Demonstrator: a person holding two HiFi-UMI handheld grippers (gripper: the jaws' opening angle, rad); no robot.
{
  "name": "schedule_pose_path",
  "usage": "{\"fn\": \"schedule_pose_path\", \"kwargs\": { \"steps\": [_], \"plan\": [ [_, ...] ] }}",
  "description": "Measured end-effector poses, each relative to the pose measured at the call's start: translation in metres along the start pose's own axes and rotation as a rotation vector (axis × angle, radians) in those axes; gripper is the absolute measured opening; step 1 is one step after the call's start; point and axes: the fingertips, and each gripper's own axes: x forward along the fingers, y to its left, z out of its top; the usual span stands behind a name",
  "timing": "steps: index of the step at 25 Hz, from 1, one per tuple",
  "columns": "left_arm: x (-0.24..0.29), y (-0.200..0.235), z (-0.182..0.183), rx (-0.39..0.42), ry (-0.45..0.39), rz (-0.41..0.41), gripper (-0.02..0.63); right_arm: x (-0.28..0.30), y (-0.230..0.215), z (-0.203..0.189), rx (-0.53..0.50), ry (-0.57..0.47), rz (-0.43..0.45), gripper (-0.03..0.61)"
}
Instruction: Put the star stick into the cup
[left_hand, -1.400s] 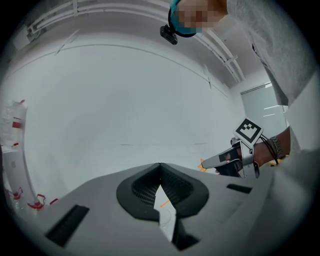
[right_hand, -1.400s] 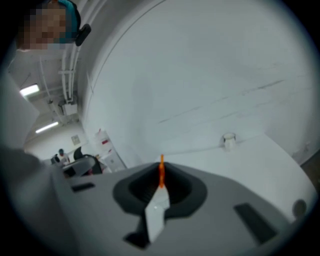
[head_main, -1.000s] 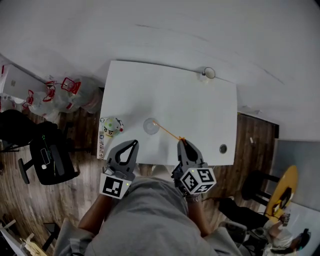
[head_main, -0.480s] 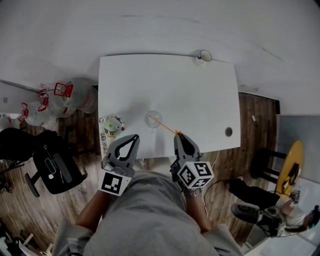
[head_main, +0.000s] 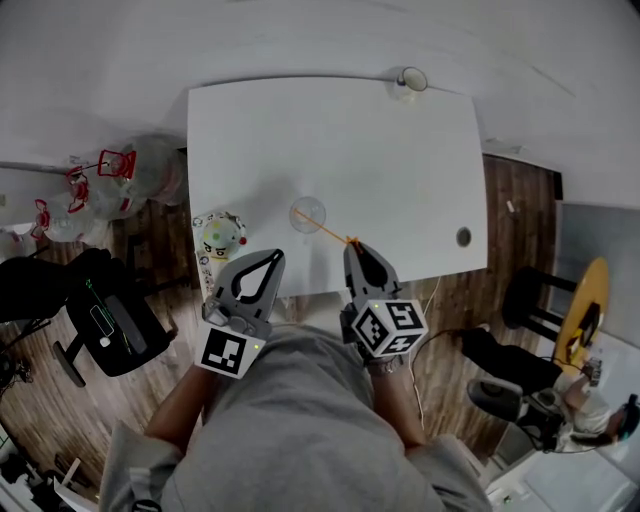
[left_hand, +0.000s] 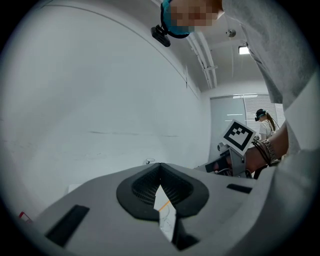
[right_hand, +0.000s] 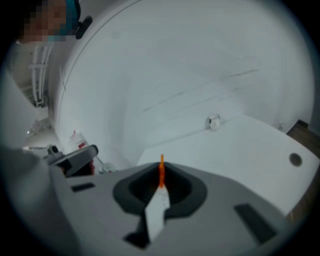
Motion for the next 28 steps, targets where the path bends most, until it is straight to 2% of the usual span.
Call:
{"fn": "schedule_pose_path", "kwargs": {
  "steps": [2,4,5,14,16,19,28],
  "plan": [
    [0.002,-0.001,0.002,0.018,-0.002,-0.015,0.029,0.002,0.000,-0.002,0.004,0.006,-0.003,0.046],
    [0.004,-0.001,0.006,0.089,-0.015,-0.044,0.029,0.004,0.000,-0.005,0.007,0.015,-0.003,0.046],
    [0.005,-0.001,0.006,0.098,-0.014,-0.048,0.029,0.006,0.000,-0.007,0.008,0.021,-0.002,0.046],
    [0.004,0.001,-0.007,-0.013,0.032,-0.010,0.029,0.016,-0.003,-0.016,0.022,0.048,-0.001,0.046],
    [0.004,0.002,-0.006,-0.002,0.029,-0.012,0.029,0.016,-0.003,-0.016,0.024,0.048,-0.002,0.046],
    [0.005,0.000,-0.002,0.057,0.014,-0.033,0.029,0.016,-0.005,-0.016,0.030,0.042,-0.005,0.046],
    [0.003,-0.001,-0.005,0.024,0.024,-0.010,0.029,0.017,-0.017,-0.016,0.024,0.053,-0.049,0.047]
  ]
}}
